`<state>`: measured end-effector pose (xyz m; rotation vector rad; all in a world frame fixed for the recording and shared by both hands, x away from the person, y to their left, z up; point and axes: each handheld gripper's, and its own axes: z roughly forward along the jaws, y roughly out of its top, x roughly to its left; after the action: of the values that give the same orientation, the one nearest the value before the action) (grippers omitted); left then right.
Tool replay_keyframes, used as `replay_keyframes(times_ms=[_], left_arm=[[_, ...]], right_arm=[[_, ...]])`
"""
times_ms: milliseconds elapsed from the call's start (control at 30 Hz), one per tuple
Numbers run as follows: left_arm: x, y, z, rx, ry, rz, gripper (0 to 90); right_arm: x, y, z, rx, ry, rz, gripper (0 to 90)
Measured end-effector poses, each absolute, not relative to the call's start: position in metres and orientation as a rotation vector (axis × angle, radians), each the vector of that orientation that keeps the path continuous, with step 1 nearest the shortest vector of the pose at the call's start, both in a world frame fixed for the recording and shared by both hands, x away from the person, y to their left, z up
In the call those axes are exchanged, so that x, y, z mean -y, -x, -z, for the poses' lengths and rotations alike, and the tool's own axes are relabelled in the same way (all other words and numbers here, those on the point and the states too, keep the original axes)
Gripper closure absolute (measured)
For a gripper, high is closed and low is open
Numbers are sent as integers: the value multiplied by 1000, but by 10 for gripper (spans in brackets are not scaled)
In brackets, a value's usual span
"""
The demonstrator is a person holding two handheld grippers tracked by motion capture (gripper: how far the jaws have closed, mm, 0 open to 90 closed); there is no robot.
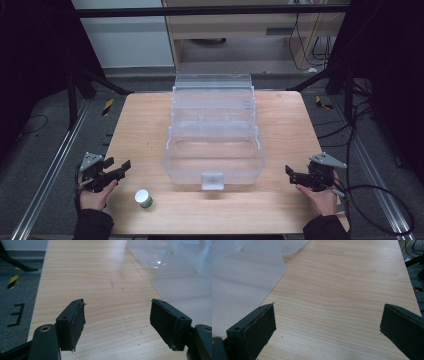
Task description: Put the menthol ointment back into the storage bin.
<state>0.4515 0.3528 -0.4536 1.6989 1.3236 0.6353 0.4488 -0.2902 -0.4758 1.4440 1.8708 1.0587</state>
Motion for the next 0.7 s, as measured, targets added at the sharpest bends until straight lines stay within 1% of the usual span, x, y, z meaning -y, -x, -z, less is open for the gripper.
replay_keyframes(times_ms=[67, 100, 133, 167, 200, 267, 400, 700], left_arm=[[-355, -451, 448, -1290, -1720, -624, 289], [-355, -451, 448, -1290, -1720, -624, 292], [-357, -450, 445, -1267, -1720, -631, 292], [-360, -451, 440, -1238, -1731, -610, 298], [-361, -452, 438, -1223, -1741, -604, 296], [-361, -452, 436, -1208, -1753, -604, 296], [-359, -455, 426, -1110, -1826, -592, 298], [-359, -457, 410, -990, -1929, -555, 294]], right_arm=[[292, -446, 478, -1872, -1430, -1021, 68], [292, -446, 478, -1872, -1430, -1021, 68], [294, -445, 479, -1877, -1409, -1009, 89], [296, -443, 481, -1873, -1409, -1017, 128], [297, -442, 481, -1875, -1402, -1026, 142], [297, -442, 481, -1872, -1402, -1029, 143], [293, -442, 482, -1897, -1387, -1027, 157], [291, -444, 484, -1918, -1373, -1039, 160]])
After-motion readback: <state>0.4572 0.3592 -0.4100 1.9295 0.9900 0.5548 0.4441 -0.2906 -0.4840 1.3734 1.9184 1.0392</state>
